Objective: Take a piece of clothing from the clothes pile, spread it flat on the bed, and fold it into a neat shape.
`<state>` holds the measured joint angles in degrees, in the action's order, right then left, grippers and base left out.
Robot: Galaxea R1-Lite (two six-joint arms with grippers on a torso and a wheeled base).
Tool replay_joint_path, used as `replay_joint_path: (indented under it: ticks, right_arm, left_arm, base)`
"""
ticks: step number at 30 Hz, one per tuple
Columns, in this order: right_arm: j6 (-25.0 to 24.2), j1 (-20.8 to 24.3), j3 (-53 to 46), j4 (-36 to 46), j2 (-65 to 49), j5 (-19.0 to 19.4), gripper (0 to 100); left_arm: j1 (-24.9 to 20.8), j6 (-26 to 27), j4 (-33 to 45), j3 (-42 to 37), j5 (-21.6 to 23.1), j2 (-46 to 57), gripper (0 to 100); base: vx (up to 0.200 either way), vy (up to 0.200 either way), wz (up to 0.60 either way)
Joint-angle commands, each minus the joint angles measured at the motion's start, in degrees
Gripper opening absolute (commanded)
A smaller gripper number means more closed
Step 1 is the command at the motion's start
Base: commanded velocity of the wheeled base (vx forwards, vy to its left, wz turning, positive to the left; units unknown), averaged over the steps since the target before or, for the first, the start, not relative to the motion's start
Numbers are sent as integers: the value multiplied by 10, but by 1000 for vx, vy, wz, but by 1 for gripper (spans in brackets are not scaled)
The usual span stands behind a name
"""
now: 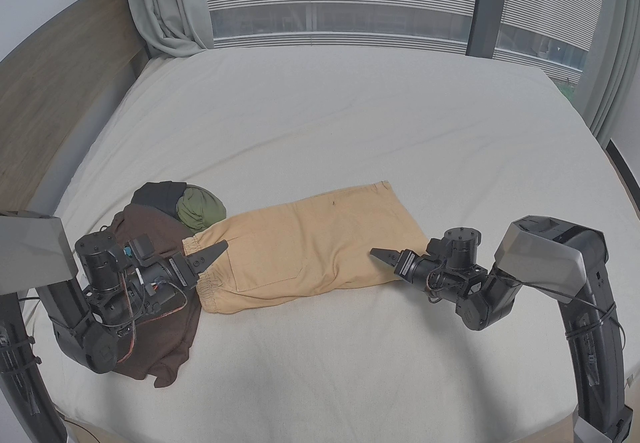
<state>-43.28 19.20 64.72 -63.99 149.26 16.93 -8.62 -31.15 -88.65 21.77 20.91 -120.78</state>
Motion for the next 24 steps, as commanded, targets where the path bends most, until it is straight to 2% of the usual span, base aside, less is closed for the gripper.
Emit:
replay_joint_path:
  ticks: [1,6,7,10,17,24]
  right_arm:
    - [-1,5,9,0,17,-1,100]
    - [-3,4,11,-3,18,-1,100]
    - [-3,4,11,-3,18,-1,0]
    - [-3,5,16,-3,19,-17,0]
    - [-4,8,15,-3,18,-22,0]
    - [-2,8,-50,-3,-33,-28,0]
  left_arm:
    - [0,-1,0,2,0,0,100]
    - [0,-1,0,1,0,1,100]
    - [0,-1,0,1,0,1,100]
    - [0,-1,0,0,0,-1,100]
    - [0,-1,0,-2,0,-2,100]
    - [1,-1,1,-2,0,-5,100]
  base:
    - [0,0,0]
    - [0,0,0]
    - [0,0,0]
    - [0,0,0]
    - [0,0,0]
    - [0,0,0]
